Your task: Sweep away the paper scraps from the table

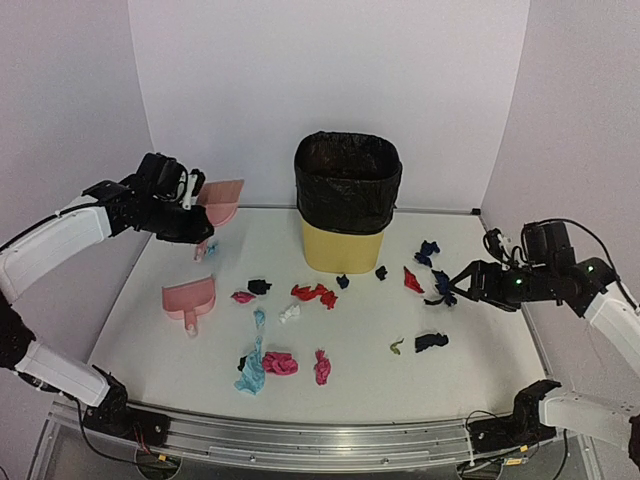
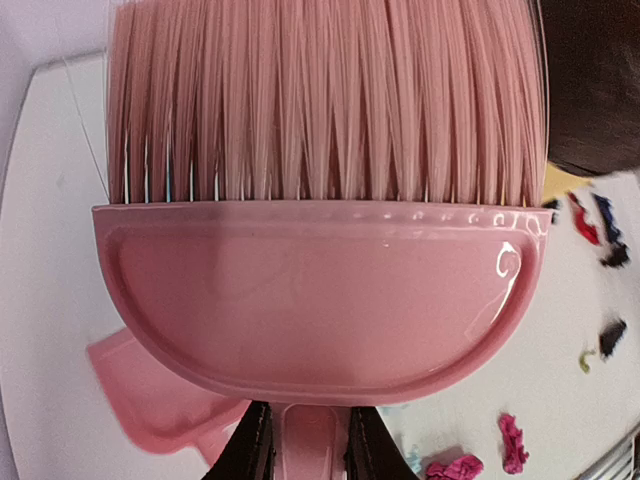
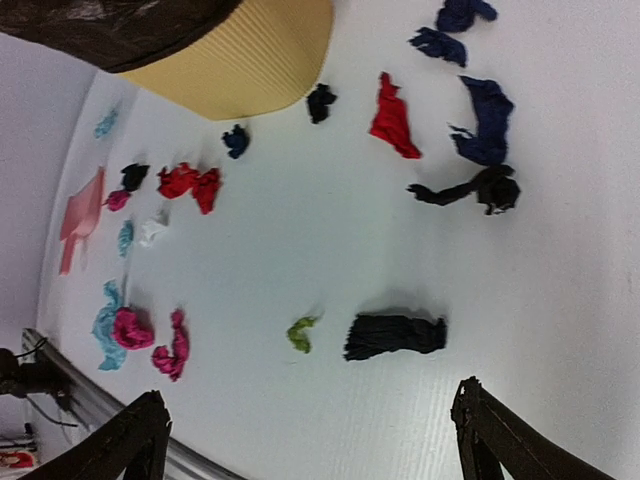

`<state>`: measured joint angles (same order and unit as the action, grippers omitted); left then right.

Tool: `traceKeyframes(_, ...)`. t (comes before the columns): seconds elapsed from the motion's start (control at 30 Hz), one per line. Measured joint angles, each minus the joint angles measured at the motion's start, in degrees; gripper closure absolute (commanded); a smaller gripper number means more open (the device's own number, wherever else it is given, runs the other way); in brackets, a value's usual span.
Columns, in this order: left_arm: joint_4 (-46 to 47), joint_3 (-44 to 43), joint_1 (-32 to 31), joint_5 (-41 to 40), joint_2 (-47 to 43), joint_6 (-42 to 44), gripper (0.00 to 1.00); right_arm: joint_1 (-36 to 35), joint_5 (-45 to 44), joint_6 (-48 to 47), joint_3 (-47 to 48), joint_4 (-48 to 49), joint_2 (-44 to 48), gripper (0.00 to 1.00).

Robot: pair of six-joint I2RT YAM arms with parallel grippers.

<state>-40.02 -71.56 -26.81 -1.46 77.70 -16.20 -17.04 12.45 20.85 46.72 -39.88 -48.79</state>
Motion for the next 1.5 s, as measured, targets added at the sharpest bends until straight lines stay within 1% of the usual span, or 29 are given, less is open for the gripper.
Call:
traceKeyframes(0.1, 5.8, 0.4, -10.3, 2.4, -2.3, 6.4, 1.0, 0.0, 9.5, 2.7, 1.1, 2.8, -1.5, 0.05)
traceKeyframes(0.13, 7.0, 0.4, -14.0, 3.6, -1.7, 8.5, 1.0, 0.0, 13.1, 3.9, 1.7, 3.9, -2.6, 0.05)
traceKeyframes(0.27, 7.4, 0.5, -23.5, 4.3, 4.0, 14.2, 1.0, 0.0, 25.1, 9.6, 3.3, 10.5, -8.3, 0.05)
traceKeyframes(0.33, 7.0, 0.9, -27.4, 3.8, 7.1, 16.6, 1.0, 0.0, 29.0, 13.4, 3.3, 14.3, -10.3, 0.05)
traceKeyframes(0.37, 6.5, 1.2, -30.4, 3.5, 9.1, 18.3, 1.0, 0.0, 30.4, 15.0, 3.3, 16.1, -11.1, 0.06)
traceKeyframes(0.53, 4.8, -0.4, -38.1, 1.7, 15.1, 22.0, 1.0, -2.0, 34.5, 21.5, 4.2, 21.3, -16.3, 0.11)
traceKeyframes(0.6, 4.0, -2.2, -40.0, 0.9, 17.9, 23.2, 1.0, -4.3, 35.5, 22.7, 5.1, 22.4, -19.5, 0.14)
traceKeyframes(0.7, 4.3, -4.4, -41.2, 0.0, 20.9, 24.9, 1.0, -6.9, 36.9, 23.7, 5.8, 23.6, -24.1, 0.15)
traceKeyframes(0.8, 5.0, -4.5, -41.3, 0.0, 21.2, 26.1, 1.0, -7.4, 37.5, 23.6, 5.8, 23.4, -28.2, 0.17)
traceKeyframes(0.87, 5.9, -4.5, -41.4, 0.3, 21.2, 26.8, 1.0, -7.4, 37.8, 23.1, 5.8, 22.8, -30.7, 0.2)
traceKeyframes(0.97, 6.8, -4.6, -41.4, 0.7, 21.2, 27.2, 1.0, -7.8, 38.6, 22.3, 5.8, 22.1, -33.8, 0.22)
traceKeyframes(1.1, 7.7, -5.1, -41.5, 2.1, 21.3, 27.8, 1.0, -10.6, 39.8, 21.0, 6.4, 21.4, -37.1, 0.27)
traceKeyframes(1.17, 8.6, -5.4, -41.5, 2.8, 21.3, 28.2, 1.0, -11.8, 40.5, 20.5, 6.8, 21.1, -38.0, 0.34)
traceKeyframes(1.27, 9.6, -5.6, -41.5, 3.3, 21.3, 28.5, 1.0, -13.4, 41.7, 20.2, 7.9, 20.9, -39.3, 0.5)
traceKeyframes(1.33, 10.1, -5.9, -41.5, 3.4, 21.3, 28.5, 1.0, -14.3, 43.2, 20.1, 8.9, 20.8, -40.4, 0.62)
traceKeyframes(1.4, 10.7, -6.1, -41.5, 3.3, 21.4, 28.7, 1.0, -15.0, 44.2, 19.9, 9.7, 20.7, -40.8, 0.8)
traceKeyframes(1.43, 10.9, -6.1, -41.5, 3.3, 21.4, 28.7, 1.0, -15.4, 44.7, 19.7, 10.0, 20.7, -40.9, 0.86)
traceKeyframes(1.47, 11.1, -6.1, -41.5, 3.2, 21.4, 28.8, 0.99, -15.8, 45.0, 19.8, 10.2, 20.8, -40.9, 0.97)
traceKeyframes(1.5, 11.0, -6.1, -41.5, 3.0, 21.4, 28.9, 0.97, -15.9, 45.0, 19.5, 10.3, 20.6, -40.9, 0.99)
